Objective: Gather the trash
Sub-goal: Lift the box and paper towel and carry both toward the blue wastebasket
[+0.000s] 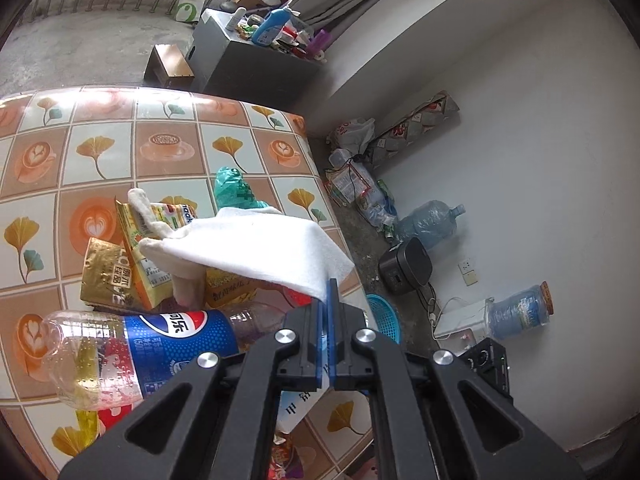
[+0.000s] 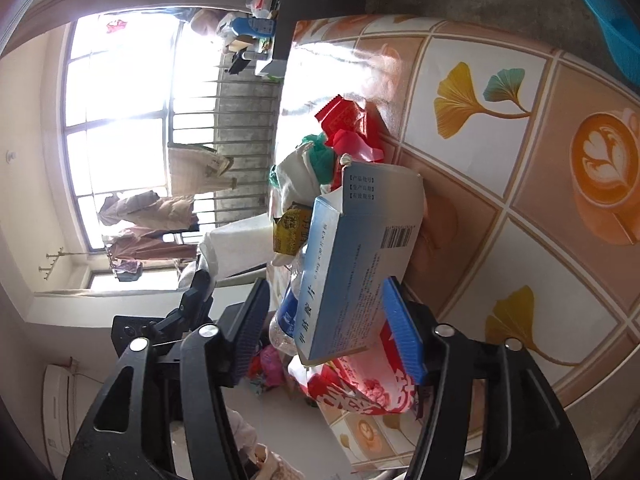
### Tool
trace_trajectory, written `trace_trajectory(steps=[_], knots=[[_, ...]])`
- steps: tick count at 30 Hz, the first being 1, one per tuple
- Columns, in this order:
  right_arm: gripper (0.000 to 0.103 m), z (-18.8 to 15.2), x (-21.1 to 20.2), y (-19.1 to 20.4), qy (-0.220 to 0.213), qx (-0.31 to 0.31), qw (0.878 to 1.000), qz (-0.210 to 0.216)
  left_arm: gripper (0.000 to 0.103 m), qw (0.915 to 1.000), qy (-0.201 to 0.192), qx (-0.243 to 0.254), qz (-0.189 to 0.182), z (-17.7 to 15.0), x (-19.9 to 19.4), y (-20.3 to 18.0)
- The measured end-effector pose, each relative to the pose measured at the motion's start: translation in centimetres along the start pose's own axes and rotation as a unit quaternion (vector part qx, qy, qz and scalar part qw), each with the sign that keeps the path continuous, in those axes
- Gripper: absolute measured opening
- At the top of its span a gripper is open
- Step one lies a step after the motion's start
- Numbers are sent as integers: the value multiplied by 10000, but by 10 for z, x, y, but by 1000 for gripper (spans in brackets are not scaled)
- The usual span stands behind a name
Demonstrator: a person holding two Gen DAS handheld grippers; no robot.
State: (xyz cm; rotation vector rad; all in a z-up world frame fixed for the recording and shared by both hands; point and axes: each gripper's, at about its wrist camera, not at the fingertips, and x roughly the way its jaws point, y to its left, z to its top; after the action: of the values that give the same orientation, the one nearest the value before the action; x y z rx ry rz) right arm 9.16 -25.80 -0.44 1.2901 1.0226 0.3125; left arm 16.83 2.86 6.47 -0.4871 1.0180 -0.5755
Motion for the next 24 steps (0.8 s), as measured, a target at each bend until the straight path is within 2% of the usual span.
trace_trajectory(steps=[3, 12, 18, 24], knots=[[68, 6, 15, 8, 68, -11, 9998, -209, 1, 9998, 54, 8, 177, -8, 7, 11], [68, 15, 56, -4, 350, 602, 9953, -669, 1, 9994, 216, 252, 131, -23, 18, 19], [68, 17, 48, -19, 224, 934, 9929, -695, 1, 9977, 644, 224, 32, -41, 36, 25], [67, 15, 32, -19, 55, 863, 9935, -739, 1, 9954, 893, 295, -197, -52, 44, 19]])
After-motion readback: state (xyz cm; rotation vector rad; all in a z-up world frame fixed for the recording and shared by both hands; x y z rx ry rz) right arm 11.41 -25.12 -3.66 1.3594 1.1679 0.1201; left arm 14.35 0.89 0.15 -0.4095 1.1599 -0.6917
